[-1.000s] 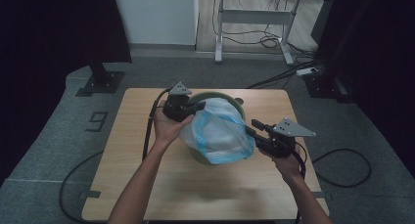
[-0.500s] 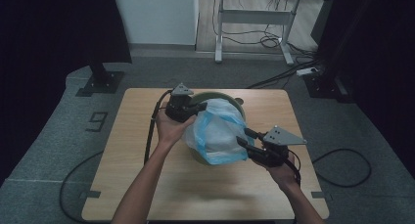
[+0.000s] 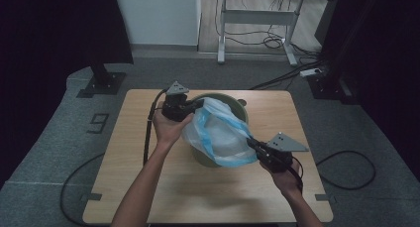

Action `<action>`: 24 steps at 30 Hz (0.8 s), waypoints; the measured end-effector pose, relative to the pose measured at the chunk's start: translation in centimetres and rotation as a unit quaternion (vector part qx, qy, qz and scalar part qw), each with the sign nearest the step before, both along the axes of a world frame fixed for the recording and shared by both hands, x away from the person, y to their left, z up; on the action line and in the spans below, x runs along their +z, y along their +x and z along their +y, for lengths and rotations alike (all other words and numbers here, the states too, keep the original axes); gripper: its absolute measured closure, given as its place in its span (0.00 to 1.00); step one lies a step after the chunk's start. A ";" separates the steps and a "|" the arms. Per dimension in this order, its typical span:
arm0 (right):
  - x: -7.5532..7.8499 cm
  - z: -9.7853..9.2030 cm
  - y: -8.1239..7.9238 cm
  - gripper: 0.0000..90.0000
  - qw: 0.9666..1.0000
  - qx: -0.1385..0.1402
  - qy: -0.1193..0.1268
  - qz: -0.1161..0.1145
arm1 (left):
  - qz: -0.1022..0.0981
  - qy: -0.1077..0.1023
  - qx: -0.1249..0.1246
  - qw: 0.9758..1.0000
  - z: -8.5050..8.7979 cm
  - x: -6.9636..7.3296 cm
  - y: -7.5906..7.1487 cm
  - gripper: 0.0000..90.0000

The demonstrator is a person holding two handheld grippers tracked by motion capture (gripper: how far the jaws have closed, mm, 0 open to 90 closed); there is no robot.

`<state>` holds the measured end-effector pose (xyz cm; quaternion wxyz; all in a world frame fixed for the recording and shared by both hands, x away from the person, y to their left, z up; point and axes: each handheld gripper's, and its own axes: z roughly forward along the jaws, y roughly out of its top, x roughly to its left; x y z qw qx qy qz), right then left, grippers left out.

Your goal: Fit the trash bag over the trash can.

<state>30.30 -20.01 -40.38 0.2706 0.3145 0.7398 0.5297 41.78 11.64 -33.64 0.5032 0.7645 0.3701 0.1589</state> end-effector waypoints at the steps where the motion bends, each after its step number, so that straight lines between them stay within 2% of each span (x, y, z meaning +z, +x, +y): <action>1: -0.3 -0.2 -0.3 0.98 1.000 0.002 0.003 0.000 | 0.000 -0.005 0.004 1.000 0.3 0.0 0.1 1.00; 9: -2.3 -0.3 -2.8 0.98 1.000 0.008 0.004 -0.014 | -0.011 -0.040 0.038 0.998 2.3 0.0 -0.3 1.00; 14: -3.7 0.4 -3.8 0.98 1.000 0.013 -0.008 -0.021 | -0.010 -0.040 0.038 0.998 3.5 0.0 -1.0 1.00; 20: -5.3 0.7 -3.6 0.98 1.000 0.016 -0.005 0.001 | -0.005 -0.042 0.034 0.999 5.5 -1.3 -2.7 1.00; 24: -6.4 1.0 -2.8 0.98 1.000 0.019 -0.002 0.023 | 0.004 -0.044 0.041 0.998 6.7 -2.7 -2.8 1.00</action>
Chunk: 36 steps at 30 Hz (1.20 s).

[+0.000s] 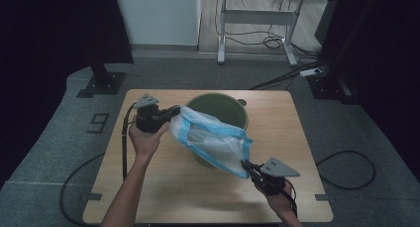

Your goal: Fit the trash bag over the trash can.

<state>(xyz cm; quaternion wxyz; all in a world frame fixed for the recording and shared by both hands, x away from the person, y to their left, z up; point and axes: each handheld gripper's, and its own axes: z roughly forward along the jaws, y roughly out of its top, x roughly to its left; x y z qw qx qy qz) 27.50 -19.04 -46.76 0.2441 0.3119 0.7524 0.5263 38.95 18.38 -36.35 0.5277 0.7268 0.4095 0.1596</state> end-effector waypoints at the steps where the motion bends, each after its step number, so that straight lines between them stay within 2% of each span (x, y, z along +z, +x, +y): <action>1: -0.3 0.1 0.2 0.98 1.000 0.001 -0.002 0.004 | 0.002 -0.001 0.002 1.000 0.1 -0.2 0.0 1.00; 5: -1.3 0.7 0.6 0.98 1.000 0.004 -0.012 0.014 | 0.008 -0.011 0.007 1.000 0.8 -0.8 0.4 1.00; 11: -2.7 1.8 0.5 0.98 0.999 0.019 -0.026 0.029 | 0.006 -0.016 0.013 1.000 1.2 -0.8 0.5 1.00; 16: -3.9 2.0 0.8 0.98 0.999 0.019 -0.023 0.044 | 0.011 -0.028 0.019 0.999 2.0 -0.7 0.7 1.00; 19: -4.2 2.0 1.1 0.98 0.998 0.021 -0.020 0.049 | 0.011 -0.026 0.021 0.999 2.0 -0.8 0.7 1.00; 20: -4.2 2.0 1.1 0.93 0.998 0.023 -0.021 0.046 | 0.011 -0.024 0.022 0.999 2.0 -0.8 0.7 1.00; 21: -4.1 1.8 1.1 0.83 0.998 0.027 -0.021 0.044 | 0.011 -0.025 0.021 0.999 2.0 -0.9 0.7 1.00; 23: -3.6 1.0 0.8 0.70 0.999 0.019 -0.010 0.034 | 0.012 -0.026 0.019 0.999 2.1 -1.0 0.7 1.00; 26: -2.2 -1.2 0.3 0.61 0.999 0.006 0.022 0.026 | 0.010 -0.026 0.017 0.999 2.1 -1.2 0.6 1.00; 31: 1.0 -4.3 0.3 0.57 0.998 -0.032 0.047 0.007 | 0.010 -0.030 0.015 0.999 2.1 -1.4 0.5 1.00; 36: 4.2 -4.6 1.2 0.55 0.998 -0.037 0.047 -0.021 | 0.012 -0.032 0.014 0.999 1.9 -1.4 0.5 1.00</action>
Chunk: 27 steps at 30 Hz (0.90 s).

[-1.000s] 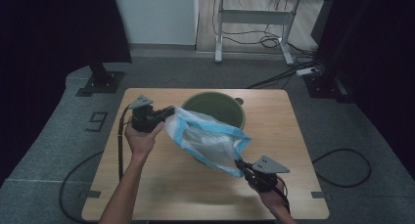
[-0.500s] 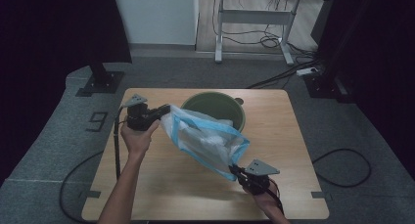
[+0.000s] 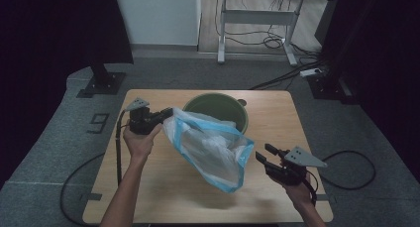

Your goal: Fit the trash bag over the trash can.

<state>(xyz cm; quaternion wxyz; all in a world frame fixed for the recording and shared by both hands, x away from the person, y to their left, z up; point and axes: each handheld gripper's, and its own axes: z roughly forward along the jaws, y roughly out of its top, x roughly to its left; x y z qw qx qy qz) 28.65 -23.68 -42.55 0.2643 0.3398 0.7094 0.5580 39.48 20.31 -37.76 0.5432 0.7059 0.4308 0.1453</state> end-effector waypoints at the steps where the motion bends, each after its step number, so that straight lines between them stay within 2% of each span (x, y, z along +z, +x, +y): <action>1: 0.4 0.1 0.2 0.55 1.000 0.000 0.000 -0.003 | 0.000 -0.001 0.000 1.000 0.0 0.0 0.0 1.00; 5: 1.5 0.9 1.4 0.55 1.000 0.005 -0.002 -0.006 | -0.002 -0.001 -0.001 1.000 -0.2 0.2 0.0 0.99; 9: 1.1 2.0 2.5 0.58 1.000 0.023 -0.017 0.012 | -0.004 -0.002 -0.002 1.000 -0.2 0.4 0.0 0.99; 11: 0.6 2.3 2.8 0.67 0.999 0.030 -0.024 0.020 | -0.006 -0.001 -0.003 1.000 -0.2 0.5 -0.1 1.00; 12: 0.4 2.4 3.0 0.77 0.999 0.028 -0.031 0.027 | -0.007 0.000 -0.003 1.000 -0.2 0.6 -0.1 1.00; 15: 0.3 2.3 3.5 0.94 0.998 0.025 -0.042 0.029 | -0.007 0.000 -0.005 1.000 -0.2 0.7 -0.1 0.99; 17: 0.7 2.1 4.1 0.98 0.998 0.007 -0.055 0.021 | -0.008 -0.001 -0.006 1.000 -0.2 0.8 0.1 1.00; 22: 2.0 1.3 6.3 0.98 0.998 -0.031 -0.055 0.018 | -0.008 -0.002 -0.008 1.000 -0.4 1.0 0.7 0.99; 27: 3.5 1.0 9.3 0.98 0.996 -0.065 -0.058 0.010 | -0.008 -0.003 -0.008 1.000 -0.5 1.3 1.5 0.99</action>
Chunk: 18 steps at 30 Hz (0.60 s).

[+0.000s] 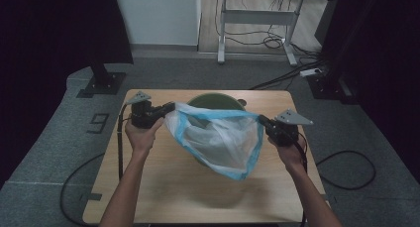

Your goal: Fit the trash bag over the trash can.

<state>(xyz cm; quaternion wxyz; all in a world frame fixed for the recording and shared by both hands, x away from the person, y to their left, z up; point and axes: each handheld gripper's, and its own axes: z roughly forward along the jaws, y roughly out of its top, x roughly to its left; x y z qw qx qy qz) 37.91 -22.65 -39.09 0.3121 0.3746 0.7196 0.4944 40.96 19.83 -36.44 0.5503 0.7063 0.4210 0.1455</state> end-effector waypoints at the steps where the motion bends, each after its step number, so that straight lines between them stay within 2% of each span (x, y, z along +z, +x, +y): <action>1: 0.3 0.0 0.5 0.98 1.000 -0.004 -0.001 -0.003 | 0.000 0.001 0.001 1.000 0.0 0.0 0.1 0.99; 5: 1.1 0.4 2.3 0.98 1.000 -0.011 -0.008 -0.016 | 0.001 0.001 0.003 1.000 -0.1 0.1 0.9 0.99; 10: 1.8 1.0 4.7 0.98 1.000 -0.019 -0.012 -0.020 | 0.008 0.003 0.009 1.000 0.0 -0.2 2.0 0.99; 18: 0.7 1.6 8.2 0.98 0.999 -0.027 -0.018 -0.016 | 0.022 0.002 0.021 1.000 0.2 -1.2 3.8 0.99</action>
